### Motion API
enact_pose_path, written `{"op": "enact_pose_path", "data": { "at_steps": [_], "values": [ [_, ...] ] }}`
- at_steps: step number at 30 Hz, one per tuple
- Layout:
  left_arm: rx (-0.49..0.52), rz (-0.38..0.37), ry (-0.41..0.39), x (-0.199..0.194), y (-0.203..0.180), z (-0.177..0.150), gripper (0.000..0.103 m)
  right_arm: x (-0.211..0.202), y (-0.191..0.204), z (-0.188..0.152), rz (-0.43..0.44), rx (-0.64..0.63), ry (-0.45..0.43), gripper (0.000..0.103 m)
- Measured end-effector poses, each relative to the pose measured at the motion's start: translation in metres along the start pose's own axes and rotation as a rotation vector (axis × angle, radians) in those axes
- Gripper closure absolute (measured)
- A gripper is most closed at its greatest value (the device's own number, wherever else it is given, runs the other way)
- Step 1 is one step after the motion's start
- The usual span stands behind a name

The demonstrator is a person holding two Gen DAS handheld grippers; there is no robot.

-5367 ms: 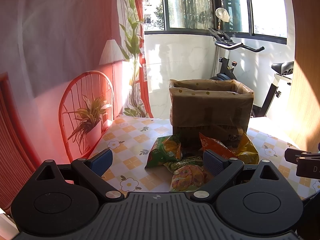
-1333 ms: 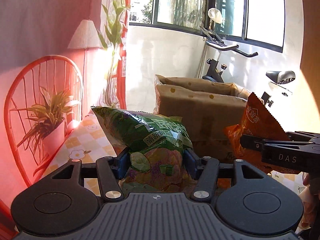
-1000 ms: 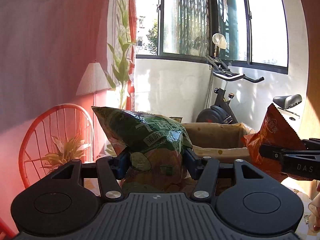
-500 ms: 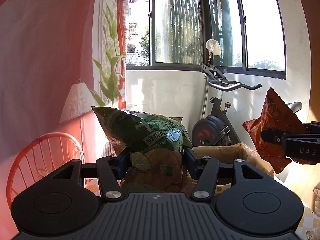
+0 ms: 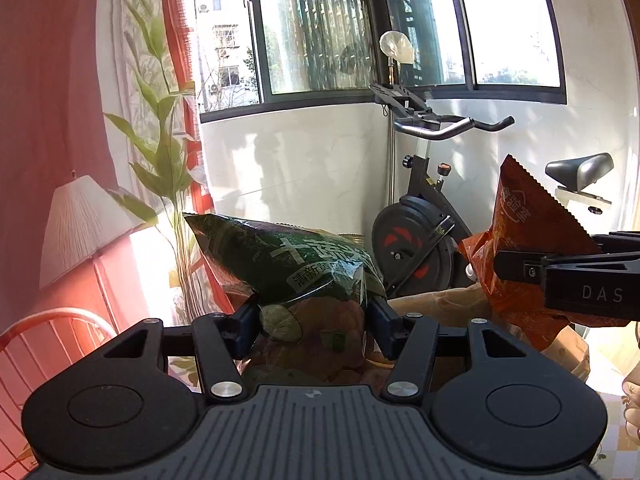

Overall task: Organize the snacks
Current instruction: 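Carry the green bag over the box and open the left gripper while the right carries the red bag, then open the right gripper over the box to drop the red chip bag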

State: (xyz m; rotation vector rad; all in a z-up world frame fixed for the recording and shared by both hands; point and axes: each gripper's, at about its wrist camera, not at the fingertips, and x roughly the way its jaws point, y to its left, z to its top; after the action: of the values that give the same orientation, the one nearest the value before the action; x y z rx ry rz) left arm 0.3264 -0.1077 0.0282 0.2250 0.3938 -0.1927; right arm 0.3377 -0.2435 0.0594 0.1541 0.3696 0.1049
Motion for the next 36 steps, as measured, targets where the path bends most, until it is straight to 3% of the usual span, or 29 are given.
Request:
{"op": "enact_pose_path", "data": {
  "at_steps": [11, 16, 19, 29, 36],
  "values": [
    [0.057, -0.063, 0.16, 0.057, -0.018, -0.013, 0.042, 0.048, -0.038, -0.038, 0.003, 0.138, 0.138, 0.047],
    [0.105, -0.044, 0.164, 0.068, -0.02, -0.02, 0.039, 0.057, -0.043, -0.042, -0.007, 0.161, 0.162, 0.046],
    [0.114, -0.045, 0.152, 0.071, -0.02, -0.017, 0.026, 0.059, -0.045, -0.044, -0.014, 0.168, 0.168, 0.043],
    [0.049, -0.055, 0.154, 0.061, -0.01, -0.009, 0.022, 0.044, -0.04, -0.036, -0.001, 0.134, 0.135, 0.016],
    [0.023, -0.016, 0.158, 0.041, -0.009, -0.009, 0.019, 0.022, -0.025, -0.03, -0.025, 0.081, 0.131, 0.014]
  ]
}}
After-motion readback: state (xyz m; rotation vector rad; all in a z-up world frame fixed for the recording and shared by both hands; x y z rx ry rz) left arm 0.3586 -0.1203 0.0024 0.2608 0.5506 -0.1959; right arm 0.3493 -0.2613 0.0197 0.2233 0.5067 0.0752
